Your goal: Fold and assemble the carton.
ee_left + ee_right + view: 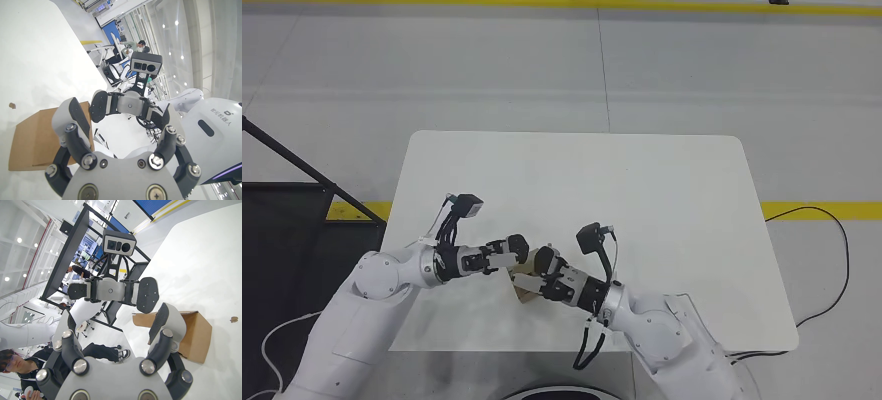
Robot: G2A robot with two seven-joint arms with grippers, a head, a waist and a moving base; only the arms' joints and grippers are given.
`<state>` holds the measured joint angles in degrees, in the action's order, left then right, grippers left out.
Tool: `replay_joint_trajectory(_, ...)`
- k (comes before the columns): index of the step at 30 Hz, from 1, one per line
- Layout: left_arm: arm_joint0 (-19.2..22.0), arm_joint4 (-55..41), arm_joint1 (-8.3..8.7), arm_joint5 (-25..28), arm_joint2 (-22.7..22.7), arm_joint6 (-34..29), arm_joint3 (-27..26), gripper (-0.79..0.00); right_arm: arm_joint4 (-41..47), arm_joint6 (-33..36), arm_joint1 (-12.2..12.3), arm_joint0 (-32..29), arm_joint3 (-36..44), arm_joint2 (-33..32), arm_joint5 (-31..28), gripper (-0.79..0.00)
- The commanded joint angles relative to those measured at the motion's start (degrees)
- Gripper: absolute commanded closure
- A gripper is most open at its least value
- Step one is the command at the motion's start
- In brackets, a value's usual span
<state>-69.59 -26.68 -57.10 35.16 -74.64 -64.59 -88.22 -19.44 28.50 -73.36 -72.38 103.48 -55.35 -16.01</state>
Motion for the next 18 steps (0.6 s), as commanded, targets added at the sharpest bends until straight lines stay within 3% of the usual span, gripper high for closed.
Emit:
replay_joint_trajectory(1, -0.2, 0.4, 0.04, 0.0, 0.1, -0.1, -0.3, -0.785, -0.2, 0.0, 0.1, -0.3, 0.0, -0.1, 0.0, -0.785)
replay_joint_trajectory(18, -0.6, 1.3, 0.24, -0.4, 0.7, -0.6, -0.4, -0.785, 0.4, -1.1, 0.4, -2.3, -1.3, -0.7, -1.5, -0.785)
